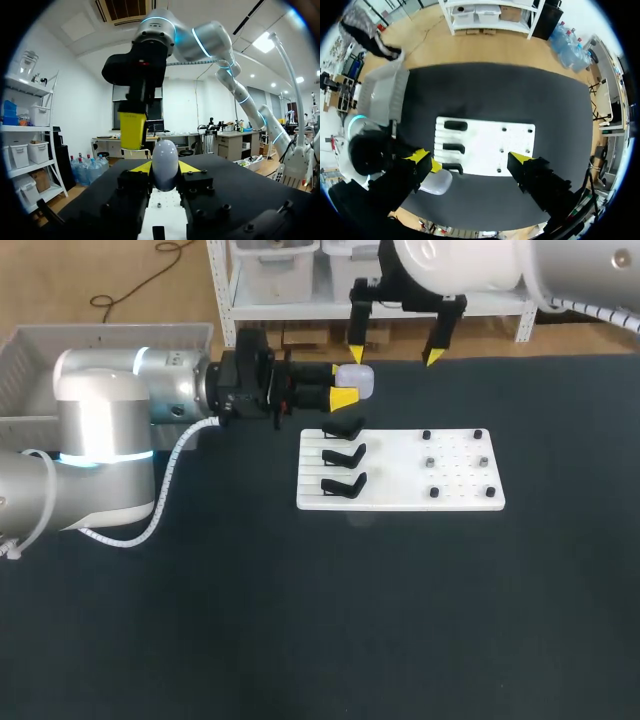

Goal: Pick up each earbud case from the left stands, insert the matching earbuds, close the lid, and place the case in the box.

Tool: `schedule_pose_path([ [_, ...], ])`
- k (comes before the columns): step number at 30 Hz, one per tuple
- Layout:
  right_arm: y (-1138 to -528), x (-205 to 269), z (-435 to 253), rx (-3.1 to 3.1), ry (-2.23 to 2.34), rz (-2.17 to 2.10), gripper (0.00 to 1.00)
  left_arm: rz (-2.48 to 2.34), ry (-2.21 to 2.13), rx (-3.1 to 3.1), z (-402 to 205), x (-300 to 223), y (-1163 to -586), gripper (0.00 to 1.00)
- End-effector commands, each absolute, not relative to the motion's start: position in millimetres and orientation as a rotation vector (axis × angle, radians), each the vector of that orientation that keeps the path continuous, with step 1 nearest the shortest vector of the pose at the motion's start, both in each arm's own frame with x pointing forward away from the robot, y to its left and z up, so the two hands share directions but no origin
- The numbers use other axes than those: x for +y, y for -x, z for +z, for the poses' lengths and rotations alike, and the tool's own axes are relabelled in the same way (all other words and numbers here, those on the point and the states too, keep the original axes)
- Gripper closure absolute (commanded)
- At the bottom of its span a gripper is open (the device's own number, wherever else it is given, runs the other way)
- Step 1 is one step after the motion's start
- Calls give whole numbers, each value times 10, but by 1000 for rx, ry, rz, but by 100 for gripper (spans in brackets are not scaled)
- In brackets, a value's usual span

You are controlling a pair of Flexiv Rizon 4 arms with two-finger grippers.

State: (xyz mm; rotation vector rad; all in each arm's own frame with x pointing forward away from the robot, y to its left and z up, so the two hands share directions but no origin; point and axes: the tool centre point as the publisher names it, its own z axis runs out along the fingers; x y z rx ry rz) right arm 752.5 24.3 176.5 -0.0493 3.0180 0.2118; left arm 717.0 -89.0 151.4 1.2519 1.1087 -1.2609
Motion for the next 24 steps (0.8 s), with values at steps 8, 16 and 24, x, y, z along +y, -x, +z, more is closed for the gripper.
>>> schedule_pose_path([
  [8, -7041, -49, 2301, 2714, 145, 355, 0, -1255, -1248, 1108, 1508, -892, -7156, 100],
  [16, -6746, -326, 2103, 2721, 124, 285, 0, -1169, -1040, 1299, 1845, -566, -7055, 100],
  [24, -6692, -414, 1999, 2735, 58, 330, 0, -979, -907, 1346, 2180, -204, -7130, 100],
])
